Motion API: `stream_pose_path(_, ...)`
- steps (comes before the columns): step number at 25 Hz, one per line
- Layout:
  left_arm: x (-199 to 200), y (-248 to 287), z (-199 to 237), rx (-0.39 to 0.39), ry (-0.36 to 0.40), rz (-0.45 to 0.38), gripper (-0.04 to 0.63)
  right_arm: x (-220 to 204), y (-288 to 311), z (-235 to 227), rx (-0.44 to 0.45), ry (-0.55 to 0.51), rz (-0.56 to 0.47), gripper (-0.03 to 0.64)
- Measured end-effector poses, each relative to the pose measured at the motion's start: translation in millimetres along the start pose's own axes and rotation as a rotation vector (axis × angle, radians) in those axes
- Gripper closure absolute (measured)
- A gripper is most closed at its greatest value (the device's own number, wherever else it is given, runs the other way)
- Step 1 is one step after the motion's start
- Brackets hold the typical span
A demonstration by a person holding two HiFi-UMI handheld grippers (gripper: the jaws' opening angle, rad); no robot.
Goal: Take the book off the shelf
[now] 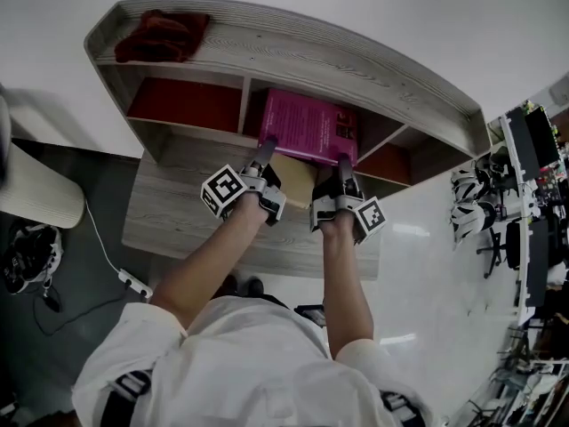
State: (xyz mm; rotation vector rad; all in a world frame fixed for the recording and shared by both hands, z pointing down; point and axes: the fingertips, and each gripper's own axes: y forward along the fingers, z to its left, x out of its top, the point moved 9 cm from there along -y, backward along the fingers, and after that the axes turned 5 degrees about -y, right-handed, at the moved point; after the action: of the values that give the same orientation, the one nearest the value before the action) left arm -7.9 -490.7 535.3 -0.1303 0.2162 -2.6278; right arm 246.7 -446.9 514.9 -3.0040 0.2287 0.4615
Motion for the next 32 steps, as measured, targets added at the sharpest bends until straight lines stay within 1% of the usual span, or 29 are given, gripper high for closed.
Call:
stream_pose_path(5, 1, 1, 0, 0.007, -0.030, -0.007, 0.322, -2, 2, 3, -0.003, 0.004, 0.012, 0.408)
stream_pose_path(8, 0, 1, -5, 0.013, -0.038, -0.009, 0.378, -2, 1, 1, -0.012, 0.004, 0.013, 0.437)
stream_pose_path(14, -1, -5, -8, 0.021, -0.032, -0.012, 0.394, -5, -6, 0, -0.013, 0.002, 0.026, 0.442)
stream_pose_path(15, 0, -5, -9, 0.020, -0.028, -0.011, 0.427, -5, -6, 1, -0.014, 0.001, 0.028, 0.443)
stream_pose_path(18, -1, -4, -14, 0.022, -0.026, -0.004, 0.431, -4, -6, 4, -0.014, 0.002, 0.031, 0.445)
stream_pose_path(21, -3, -11, -14, 0.022, -0.028, 0.002, 0.431, -4, -11, 3, 0.006, 0.003, 0.034, 0.446)
stream_pose_path(26, -5, -23, -17, 0.020, -0.042, 0.013, 0.433, -10, -23, 7, -0.004, 0.010, 0.039, 0.448)
stream_pose_path(32, -7, -48, -22, 0.012, -0.054, 0.023, 0.434, -20, -45, 19, 0.000, -0.021, 0.041, 0.449)
